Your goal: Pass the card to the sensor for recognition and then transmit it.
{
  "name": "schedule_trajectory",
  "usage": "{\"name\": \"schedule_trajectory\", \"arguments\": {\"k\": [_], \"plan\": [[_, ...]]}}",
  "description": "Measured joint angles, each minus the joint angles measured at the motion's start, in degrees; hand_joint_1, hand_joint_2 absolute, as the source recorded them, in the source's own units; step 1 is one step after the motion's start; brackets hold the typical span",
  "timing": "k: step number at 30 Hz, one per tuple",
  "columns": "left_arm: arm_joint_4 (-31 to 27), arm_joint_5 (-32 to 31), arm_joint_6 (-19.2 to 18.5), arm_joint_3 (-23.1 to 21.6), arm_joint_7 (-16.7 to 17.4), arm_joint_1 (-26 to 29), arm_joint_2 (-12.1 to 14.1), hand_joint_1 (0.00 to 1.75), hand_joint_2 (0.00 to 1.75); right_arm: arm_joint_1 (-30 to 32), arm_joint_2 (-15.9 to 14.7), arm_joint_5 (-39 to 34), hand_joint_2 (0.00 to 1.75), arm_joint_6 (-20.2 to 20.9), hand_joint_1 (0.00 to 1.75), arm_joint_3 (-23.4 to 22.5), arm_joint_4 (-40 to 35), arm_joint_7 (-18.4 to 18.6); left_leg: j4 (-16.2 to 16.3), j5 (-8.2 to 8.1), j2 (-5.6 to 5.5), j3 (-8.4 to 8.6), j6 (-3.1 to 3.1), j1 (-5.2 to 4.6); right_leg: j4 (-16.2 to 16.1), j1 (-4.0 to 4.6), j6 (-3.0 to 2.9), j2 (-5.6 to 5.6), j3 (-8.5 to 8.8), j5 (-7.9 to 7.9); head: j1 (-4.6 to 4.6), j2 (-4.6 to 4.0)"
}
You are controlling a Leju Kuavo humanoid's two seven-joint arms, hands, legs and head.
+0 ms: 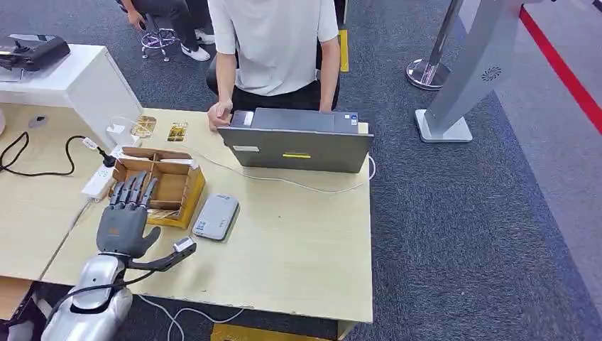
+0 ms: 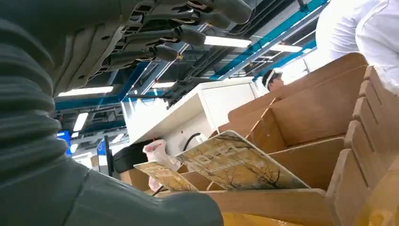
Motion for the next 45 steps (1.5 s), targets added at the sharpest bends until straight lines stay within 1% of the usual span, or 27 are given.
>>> {"name": "schedule_trajectory", "arguments": {"k": [13,14,15,18,22,25,37,40,43,45], "plan": [[1.92,0.09,-0.28,0.81,0.79,-0.03,0.0,0.0,1.75,0.0,0.0,0.22,0.0,0.09,0.0,0.13,0.0,-0.04,0.0,0.0,0.0,0.0,0.0,0.0,0.0,0.0,0.0,0.0,0.0,0.0,0.0,0.0],[2.12,0.09,-0.24,0.98,0.85,-0.07,0.0,1.36,1.75,0.0,0.0,0.39,0.0,0.09,0.0,0.13,0.0,-0.04,0.0,0.0,0.0,0.0,0.0,0.0,0.0,0.0,0.0,0.0,0.0,0.0,0.0,0.0],[2.34,0.09,-0.24,1.14,1.01,-0.13,0.0,1.75,1.75,0.0,0.0,0.53,0.0,0.09,0.0,0.15,0.0,-0.04,0.0,0.0,0.0,0.0,0.0,0.0,0.0,0.0,0.0,0.0,0.0,0.0,0.0,0.0],[2.97,0.44,-0.48,1.48,1.14,-0.43,0.02,1.75,1.75,0.0,0.0,0.59,0.0,0.09,0.0,0.15,0.0,-0.02,0.0,0.0,0.0,0.0,0.0,0.0,0.0,0.0,0.0,0.0,0.0,0.0,0.0,0.0],[4.37,1.94,-1.64,1.64,0.0,-1.0,0.0,1.75,1.75,0.01,-0.04,0.59,0.0,0.26,0.0,0.15,0.0,-0.15,0.0,0.0,0.01,0.0,0.0,0.0,0.0,0.0,0.0,0.01,0.0,0.01,-0.02,0.0],[5.14,2.73,-1.75,1.86,-0.59,-1.18,0.02,1.75,1.75,0.01,-0.09,0.66,0.0,0.26,0.0,0.15,0.0,-0.2,0.0,0.0,0.0,0.0,0.0,0.0,0.0,0.0,0.0,0.0,0.0,0.01,0.0,0.0],[6.51,3.43,-1.77,2.05,-0.94,-1.93,0.17,1.75,1.75,0.0,-0.28,0.66,0.0,0.35,0.0,0.15,0.0,-0.55,0.0,0.0,0.0,0.0,0.0,0.0,0.0,0.0,0.0,0.0,0.0,0.01,0.0,0.0],[6.51,3.56,-0.54,2.08,-1.2,-1.86,0.15,1.75,1.75,0.0,-0.28,0.68,0.0,0.42,0.0,0.15,0.0,-0.79,0.0,0.0,0.0,0.0,0.0,0.0,0.0,0.0,0.0,0.0,0.01,0.01,0.0,0.0],[5.99,3.41,1.69,2.21,-1.82,-1.43,0.15,1.75,1.75,0.0,-0.28,0.68,0.0,0.33,0.0,0.15,0.0,-0.92,0.0,0.0,0.0,0.0,0.0,0.0,0.0,0.0,0.0,0.0,0.01,0.01,-0.02,0.0],[4.03,3.52,1.95,2.23,-2.38,-0.72,0.15,1.75,1.75,0.01,-0.28,0.61,0.0,0.33,0.0,0.15,0.0,-1.07,0.0,0.0,0.0,0.0,0.0,0.0,0.0,0.0,0.0,0.0,0.0,0.01,0.0,0.0]]}}
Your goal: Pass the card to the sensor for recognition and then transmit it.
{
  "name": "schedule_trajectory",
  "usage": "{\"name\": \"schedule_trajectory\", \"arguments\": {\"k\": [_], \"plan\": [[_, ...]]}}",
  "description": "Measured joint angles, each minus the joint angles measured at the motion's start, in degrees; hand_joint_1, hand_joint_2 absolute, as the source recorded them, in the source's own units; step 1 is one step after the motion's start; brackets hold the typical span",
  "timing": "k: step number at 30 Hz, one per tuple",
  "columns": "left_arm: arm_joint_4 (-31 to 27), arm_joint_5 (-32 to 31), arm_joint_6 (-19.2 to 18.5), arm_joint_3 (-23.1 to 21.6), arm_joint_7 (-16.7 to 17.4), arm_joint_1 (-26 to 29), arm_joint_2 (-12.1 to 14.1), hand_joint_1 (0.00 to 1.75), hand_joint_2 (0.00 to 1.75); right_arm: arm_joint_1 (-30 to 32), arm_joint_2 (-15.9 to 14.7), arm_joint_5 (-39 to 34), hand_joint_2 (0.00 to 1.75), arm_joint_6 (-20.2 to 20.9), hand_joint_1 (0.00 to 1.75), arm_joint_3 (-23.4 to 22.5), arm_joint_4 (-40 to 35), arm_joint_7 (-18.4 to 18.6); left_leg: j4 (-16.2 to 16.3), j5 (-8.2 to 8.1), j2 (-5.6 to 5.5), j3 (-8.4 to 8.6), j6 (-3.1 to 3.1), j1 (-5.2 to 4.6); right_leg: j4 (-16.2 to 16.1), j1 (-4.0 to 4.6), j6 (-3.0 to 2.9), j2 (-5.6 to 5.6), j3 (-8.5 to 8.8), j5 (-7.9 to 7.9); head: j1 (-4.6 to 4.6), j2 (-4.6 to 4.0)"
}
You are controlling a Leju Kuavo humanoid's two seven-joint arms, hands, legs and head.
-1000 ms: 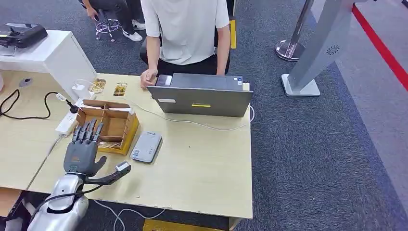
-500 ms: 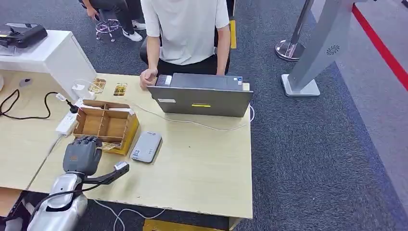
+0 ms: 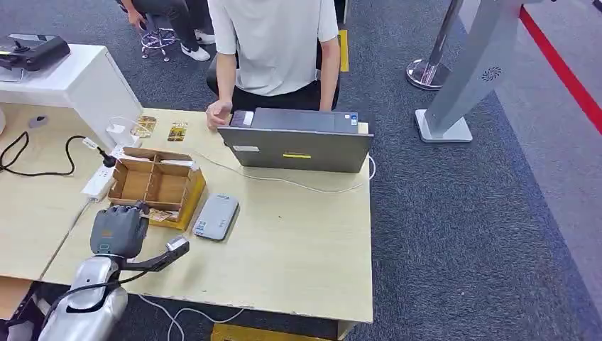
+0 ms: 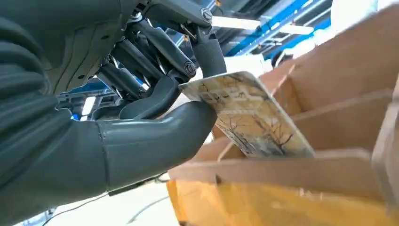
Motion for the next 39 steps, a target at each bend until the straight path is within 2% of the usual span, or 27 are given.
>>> {"name": "schedule_trajectory", "arguments": {"k": [4,8,11,14,17,22,24,26,29,32,35,39], "plan": [[-6.18,0.48,-0.62,0.0,-1.27,2.29,-0.31,1.75,1.75,0.01,0.0,-0.35,0.0,0.0,0.0,-0.02,0.0,-0.44,0.0,0.0,0.0,0.0,0.0,0.0,-0.02,0.0,0.0,0.0,-0.02,0.0,0.0,0.0],[-16.43,0.74,-2.25,-0.57,-2.49,4.83,-1.11,1.75,1.75,0.02,0.0,-1.2,0.0,0.02,0.0,-0.31,0.0,-0.85,0.01,-0.01,0.01,-0.01,0.0,-0.01,-0.03,0.0,0.0,0.01,-0.03,0.0,-0.02,0.0],[-25.15,0.88,-2.95,-2.78,-2.95,6.22,-1.53,1.75,1.75,0.09,0.0,-1.84,0.0,-0.04,0.0,-0.72,0.0,-0.92,0.01,-0.01,-0.01,-0.02,0.0,-0.01,-0.03,0.0,0.0,-0.02,-0.02,0.0,0.0,0.0],[-31.29,0.94,-3.78,-4.66,-2.97,6.78,-1.68,1.75,1.75,0.05,0.0,-1.86,0.0,-0.07,0.0,-1.14,0.0,-0.96,0.01,-0.01,0.02,0.0,0.0,-0.01,-0.02,0.0,0.0,0.0,-0.01,0.0,0.0,0.0],[-34.76,1.12,-3.98,-5.27,-2.89,7.21,-1.86,1.75,1.75,0.14,0.02,-1.86,0.0,-0.07,0.0,-1.31,0.0,-1.01,0.01,0.0,0.0,0.01,0.0,0.0,-0.02,0.0,0.0,-0.01,-0.01,0.01,0.0,0.0],[-37.4,3.78,-3.28,-6.05,-3.54,6.54,-1.84,1.75,1.75,0.11,0.0,-1.29,0.0,-0.02,0.0,-1.38,0.0,-1.03,0.02,0.02,-0.01,0.03,0.01,0.0,-0.01,0.0,0.0,-0.02,-0.02,0.01,0.0,0.0],[-37.17,2.42,-3.41,-6.03,-2.19,3.58,-1.77,1.75,1.75,0.03,0.0,0.19,0.0,0.13,0.0,-1.27,0.0,-0.85,0.02,0.07,-0.07,-0.01,0.04,0.0,-0.01,0.0,0.03,-0.08,-0.01,0.04,0.0,0.0],[-33.85,-0.71,-2.51,-5.77,-0.96,-2.35,-0.94,1.75,1.75,-0.33,0.02,2.1,0.0,0.28,0.0,-0.57,0.0,-0.26,0.02,0.19,-0.2,-0.04,0.05,0.0,0.0,0.0,0.06,-0.22,0.05,0.1,0.0,0.0],[-22.56,-4.41,0.26,-4.18,-0.5,-11.04,1.15,1.75,1.75,-1.51,0.02,4.15,0.0,0.26,0.0,0.76,0.0,0.91,0.01,0.32,-0.1,0.0,-0.06,0.01,0.04,0.01,-0.08,-0.12,-0.03,0.29,-0.09,0.0],[-14.1,-6.71,1.2,-3.04,-0.5,-16.94,2.3,1.75,1.75,-2.02,0.02,4.79,0.0,0.26,0.0,1.68,0.02,1.77,0.01,0.43,-0.11,-0.02,-0.08,0.01,0.05,0.01,-0.03,-0.08,-0.05,0.35,-0.09,0.0],[-6.76,-7.89,1.24,-2.89,-0.39,-21.28,2.49,1.75,1.75,-2.41,0.02,5.01,0.0,0.46,0.0,2.08,0.04,2.34,0.01,0.44,-0.15,-0.06,-0.07,0.01,0.04,0.0,0.0,-0.08,-0.05,0.38,0.0,0.0],[-1.67,-8.63,1.22,-2.91,0.17,-24.36,2.29,1.75,1.75,-2.48,0.28,5.16,0.0,0.7,0.0,2.43,0.05,2.6,0.02,0.43,-0.13,-0.06,-0.07,-0.01,0.02,-0.01,0.01,-0.05,-0.05,0.4,0.0,0.0]]}}
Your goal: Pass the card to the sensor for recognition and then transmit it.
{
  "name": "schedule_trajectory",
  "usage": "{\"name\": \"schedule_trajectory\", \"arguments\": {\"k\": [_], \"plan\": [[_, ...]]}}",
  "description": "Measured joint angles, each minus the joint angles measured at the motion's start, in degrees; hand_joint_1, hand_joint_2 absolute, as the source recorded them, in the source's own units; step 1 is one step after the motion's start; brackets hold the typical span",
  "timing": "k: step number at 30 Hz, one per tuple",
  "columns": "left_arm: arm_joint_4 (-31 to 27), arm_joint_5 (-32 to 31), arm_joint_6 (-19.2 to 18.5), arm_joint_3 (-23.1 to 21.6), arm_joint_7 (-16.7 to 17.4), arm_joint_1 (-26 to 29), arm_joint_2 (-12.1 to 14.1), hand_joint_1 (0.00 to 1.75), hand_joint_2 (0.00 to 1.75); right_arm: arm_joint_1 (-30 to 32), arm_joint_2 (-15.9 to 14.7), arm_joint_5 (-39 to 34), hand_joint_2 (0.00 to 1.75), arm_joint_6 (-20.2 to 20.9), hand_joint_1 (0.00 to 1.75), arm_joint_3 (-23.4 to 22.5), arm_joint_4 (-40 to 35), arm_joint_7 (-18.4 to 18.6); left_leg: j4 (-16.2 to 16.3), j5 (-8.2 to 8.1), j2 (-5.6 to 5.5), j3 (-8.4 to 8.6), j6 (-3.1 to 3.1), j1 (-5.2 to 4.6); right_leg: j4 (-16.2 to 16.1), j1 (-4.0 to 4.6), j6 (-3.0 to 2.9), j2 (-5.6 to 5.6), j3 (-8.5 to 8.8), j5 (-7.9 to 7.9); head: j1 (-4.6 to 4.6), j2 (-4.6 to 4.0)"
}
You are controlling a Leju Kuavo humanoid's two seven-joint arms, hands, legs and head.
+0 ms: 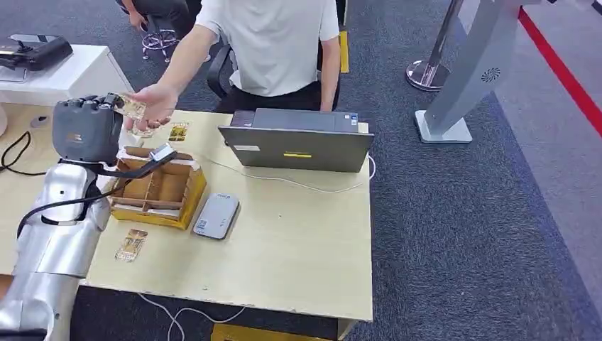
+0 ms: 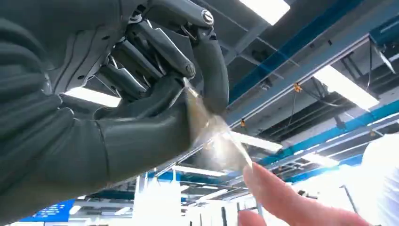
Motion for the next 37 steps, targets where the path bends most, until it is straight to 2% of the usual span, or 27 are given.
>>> {"name": "schedule_trajectory", "arguments": {"k": [2,3,11,21,25,27,29,31,35,37], "plan": [[1.56,-0.02,-0.48,0.0,0.48,-0.92,-0.09,1.75,1.75,-0.01,0.13,-0.02,0.0,0.0,0.0,0.13,0.0,0.0,0.0,0.0,-0.01,-0.01,0.0,0.0,-0.01,0.0,0.01,-0.01,-0.01,-0.01,0.02,0.0],[2.27,0.0,-0.53,0.0,0.55,-1.29,-0.15,0.0,1.75,-0.01,0.15,-0.02,0.0,0.0,0.0,0.2,0.02,0.0,0.0,0.0,-0.01,-0.01,0.0,0.0,-0.01,0.0,0.01,-0.01,-0.01,-0.01,0.0,0.0],[6.17,1.09,-1.35,0.0,1.99,-2.52,-0.44,0.0,1.75,-0.01,0.29,-0.35,0.0,-0.17,0.0,0.28,0.02,-0.35,0.0,0.0,0.02,0.0,0.0,0.01,0.01,0.01,-0.01,0.0,-0.02,0.01,0.02,0.0],[7.19,2.9,-0.87,0.0,2.16,-2.42,-0.2,0.0,1.75,0.01,0.44,-0.65,0.0,-0.15,0.0,0.28,0.02,-0.39,0.0,0.0,0.01,-0.06,0.0,0.01,0.0,0.01,0.0,-0.01,-0.02,0.0,0.0,0.0],[6.43,7.59,-0.52,0.11,0.57,-0.08,1.9,0.0,1.75,0.33,0.44,-1.25,0.0,0.04,0.0,0.22,0.02,-0.94,-0.03,-0.01,0.05,-0.07,-0.01,0.01,0.04,0.01,0.0,0.03,-0.02,-0.01,0.02,0.0],[3.76,9.05,-0.09,0.94,0.2,3.79,4.4,0.0,1.75,0.65,0.44,-2.08,0.0,0.11,0.0,-0.02,0.02,-1.6,-0.06,-0.06,0.24,-0.01,-0.05,0.01,0.05,0.01,0.0,0.22,-0.05,-0.02,0.04,0.0],[1.48,10.2,0.09,3.1,-0.11,8.13,7.05,0.0,1.75,1.25,0.44,-2.45,0.0,0.2,0.0,-0.41,0.02,-1.81,-0.09,-0.09,0.27,-0.08,-0.06,0.02,0.09,0.02,-0.03,0.3,-0.06,-0.08,0.0,0.0],[-0.98,12.66,0.17,6.98,-2.08,14.07,10.06,0.0,1.75,1.92,0.44,-2.84,0.0,0.22,0.0,-0.88,0.02,-1.9,-0.13,-0.21,0.44,0.05,-0.17,0.03,0.09,0.02,-0.13,0.47,-0.13,-0.16,-0.04,0.0],[-3.17,19.79,0.2,21.59,-9.41,24.03,14.94,0.0,1.75,2.99,0.44,-3.15,0.0,0.17,0.0,-1.44,0.02,-1.58,-0.15,-0.28,0.52,-0.09,-0.18,0.11,0.09,0.1,-0.21,0.48,-0.24,-0.26,0.0,0.0],[-1.56,29.62,-0.86,31.6,-15.64,28.29,16.97,0.0,1.75,3.21,0.44,-3.41,0.0,0.0,0.0,-1.92,0.02,-1.46,-0.18,-0.4,0.67,-0.13,-0.26,0.2,0.1,0.18,-0.25,0.62,-0.25,-0.29,0.0,0.0]]}}
